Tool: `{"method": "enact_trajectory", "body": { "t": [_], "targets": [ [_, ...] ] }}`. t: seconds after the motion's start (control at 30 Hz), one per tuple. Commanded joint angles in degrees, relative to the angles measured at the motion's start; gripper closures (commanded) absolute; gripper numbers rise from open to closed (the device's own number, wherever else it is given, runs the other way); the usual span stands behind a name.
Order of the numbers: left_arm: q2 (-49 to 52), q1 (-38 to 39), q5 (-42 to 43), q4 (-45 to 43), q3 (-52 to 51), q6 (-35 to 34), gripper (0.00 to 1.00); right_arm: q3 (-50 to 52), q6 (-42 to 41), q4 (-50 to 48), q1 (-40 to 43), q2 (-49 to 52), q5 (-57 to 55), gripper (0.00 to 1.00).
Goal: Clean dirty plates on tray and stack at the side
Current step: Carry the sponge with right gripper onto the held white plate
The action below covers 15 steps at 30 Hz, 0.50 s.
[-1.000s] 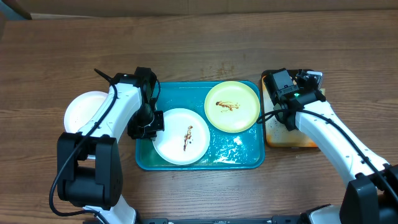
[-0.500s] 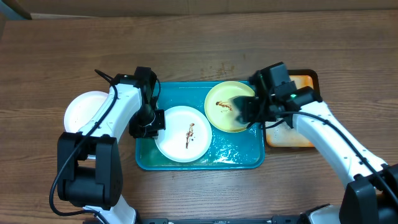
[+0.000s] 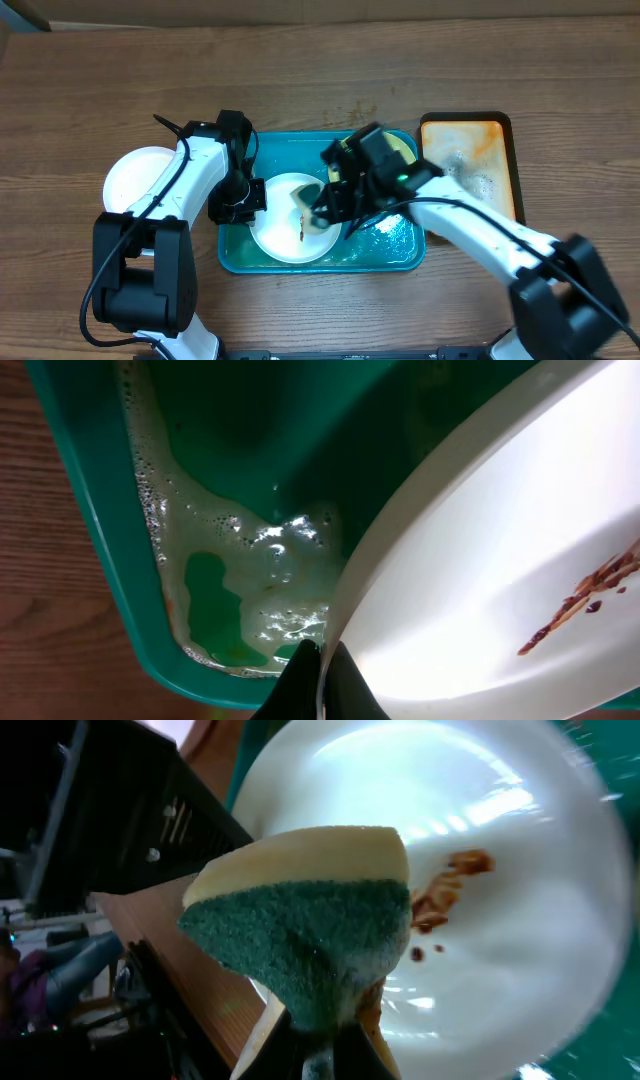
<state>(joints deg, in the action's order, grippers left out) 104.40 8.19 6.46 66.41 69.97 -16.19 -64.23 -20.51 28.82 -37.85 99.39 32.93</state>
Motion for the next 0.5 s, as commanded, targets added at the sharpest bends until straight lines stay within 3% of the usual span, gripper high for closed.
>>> {"method": "enact_trajectory", "body": {
  "t": [0.0, 0.13, 0.47],
  "targets": [
    [-0.92, 0.22, 0.66, 0.04, -0.57, -0.59, 0.96, 0.07, -3.69, -2.1, -3.23, 2.75, -0.61, 0.96],
    [-0.92, 0.22, 0.63, 0.22, -0.57, -0.59, 0.96, 0.07, -9.57, -4.39, -5.4, 4.94, -6.43, 0.96],
    [-0.92, 0.22, 0.66, 0.52, -0.57, -0.59, 0.96, 0.07, -10.23, -8.63, -6.67, 8.22, -9.33, 0.96]
  ]
}}
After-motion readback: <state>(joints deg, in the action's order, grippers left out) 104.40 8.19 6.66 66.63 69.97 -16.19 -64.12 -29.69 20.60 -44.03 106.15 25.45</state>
